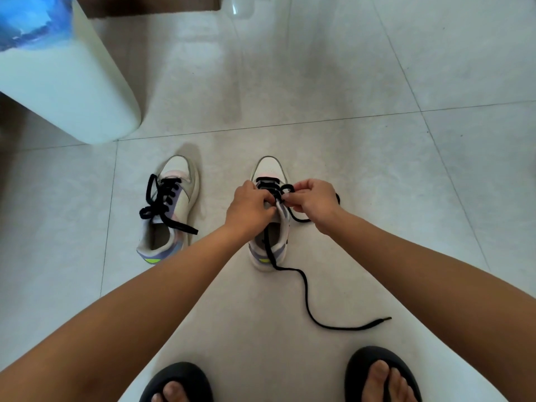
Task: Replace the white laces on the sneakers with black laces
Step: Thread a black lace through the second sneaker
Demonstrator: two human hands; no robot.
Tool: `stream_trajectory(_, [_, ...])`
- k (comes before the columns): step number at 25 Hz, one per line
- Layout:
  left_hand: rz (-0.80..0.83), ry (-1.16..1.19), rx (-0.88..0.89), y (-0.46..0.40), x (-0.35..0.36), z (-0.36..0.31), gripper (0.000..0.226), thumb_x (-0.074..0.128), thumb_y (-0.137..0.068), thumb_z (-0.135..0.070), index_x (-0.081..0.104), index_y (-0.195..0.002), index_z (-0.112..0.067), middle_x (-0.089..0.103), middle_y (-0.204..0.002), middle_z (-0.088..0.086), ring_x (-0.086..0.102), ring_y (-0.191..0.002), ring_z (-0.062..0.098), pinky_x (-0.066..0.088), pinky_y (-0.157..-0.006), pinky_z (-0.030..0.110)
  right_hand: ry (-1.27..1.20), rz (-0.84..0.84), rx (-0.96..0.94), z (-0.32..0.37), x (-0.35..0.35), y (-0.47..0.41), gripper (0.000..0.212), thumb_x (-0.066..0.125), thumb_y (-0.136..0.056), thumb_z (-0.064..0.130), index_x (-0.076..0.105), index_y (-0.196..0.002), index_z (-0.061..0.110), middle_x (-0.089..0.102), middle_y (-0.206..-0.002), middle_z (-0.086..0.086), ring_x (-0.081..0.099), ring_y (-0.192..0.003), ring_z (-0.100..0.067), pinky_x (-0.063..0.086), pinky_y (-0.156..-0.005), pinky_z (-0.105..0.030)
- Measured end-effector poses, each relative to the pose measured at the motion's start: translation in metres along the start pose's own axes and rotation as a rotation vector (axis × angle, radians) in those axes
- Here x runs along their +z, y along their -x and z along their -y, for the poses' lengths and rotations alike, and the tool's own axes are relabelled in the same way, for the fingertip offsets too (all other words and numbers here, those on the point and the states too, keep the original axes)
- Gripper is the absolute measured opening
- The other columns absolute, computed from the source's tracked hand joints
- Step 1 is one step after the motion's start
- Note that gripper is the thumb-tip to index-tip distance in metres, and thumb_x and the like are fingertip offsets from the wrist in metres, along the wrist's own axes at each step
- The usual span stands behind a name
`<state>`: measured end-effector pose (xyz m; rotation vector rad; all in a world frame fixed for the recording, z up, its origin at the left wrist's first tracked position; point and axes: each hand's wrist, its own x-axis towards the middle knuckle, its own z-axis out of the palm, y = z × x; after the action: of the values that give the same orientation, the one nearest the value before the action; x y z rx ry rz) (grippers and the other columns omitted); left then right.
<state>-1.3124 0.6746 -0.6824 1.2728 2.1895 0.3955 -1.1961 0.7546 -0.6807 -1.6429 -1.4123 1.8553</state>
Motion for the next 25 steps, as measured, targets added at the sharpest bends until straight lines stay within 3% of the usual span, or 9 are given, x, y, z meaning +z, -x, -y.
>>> stream_trajectory(9, [0.003,-0.029,-0.028,0.003,0.005,-0.004,0.029,0.052,-0.092,-0.024,0.062,-0.118,-0.021,0.044,-0.116,0.008,0.036,-0.116,0.024,0.041,-0.085,0.033,-0.091,-0.052,0.001,-0.006,0.002,-0.001,0.021,0.071,-0.078,-0.006,0.055,-0.079,0.007,0.063,-0.076,-0.009,0.061,-0.047,-0.004,0.047,-0.048,-0.012])
stream_trajectory(18, [0.007,-0.006,-0.066,0.002,0.006,-0.006,0.028,0.053,-0.092,-0.026,0.063,-0.118,-0.024,0.044,-0.117,0.007,0.037,-0.117,0.024,0.04,-0.085,0.032,-0.015,-0.035,0.011,-0.012,0.002,-0.001,0.019,0.074,-0.077,-0.001,0.058,-0.075,0.009,0.063,-0.073,-0.004,0.061,-0.063,-0.012,0.05,-0.057,-0.016])
stream_trajectory(20, [0.002,-0.009,-0.075,0.002,0.007,-0.007,0.026,0.052,-0.093,-0.025,0.065,-0.115,-0.023,0.044,-0.116,0.007,0.037,-0.116,0.024,0.041,-0.082,0.032,-0.101,-0.016,0.076,-0.015,0.008,0.002,0.019,0.074,-0.078,0.004,0.057,-0.073,0.012,0.062,-0.071,0.0,0.058,-0.065,-0.007,0.046,-0.052,-0.011])
stream_trajectory(23, [-0.015,-0.031,-0.076,0.003,0.009,-0.008,0.023,0.051,-0.094,-0.025,0.067,-0.109,-0.02,0.044,-0.115,0.007,0.037,-0.115,0.024,0.04,-0.078,0.031,-0.21,-0.027,0.229,-0.021,0.013,-0.001,0.011,0.071,-0.081,0.011,0.061,-0.08,0.012,0.063,-0.078,0.0,0.058,-0.072,-0.011,0.043,-0.059,-0.019])
stream_trajectory(25, [-0.023,-0.092,-0.039,0.004,0.01,-0.009,0.022,0.048,-0.094,-0.024,0.065,-0.107,-0.017,0.045,-0.115,0.008,0.037,-0.114,0.026,0.041,-0.077,0.032,-0.219,-0.086,0.241,-0.021,0.014,-0.004,0.008,0.063,-0.086,0.011,0.057,-0.081,0.012,0.056,-0.072,-0.003,0.05,-0.063,-0.012,0.038,-0.055,-0.022])
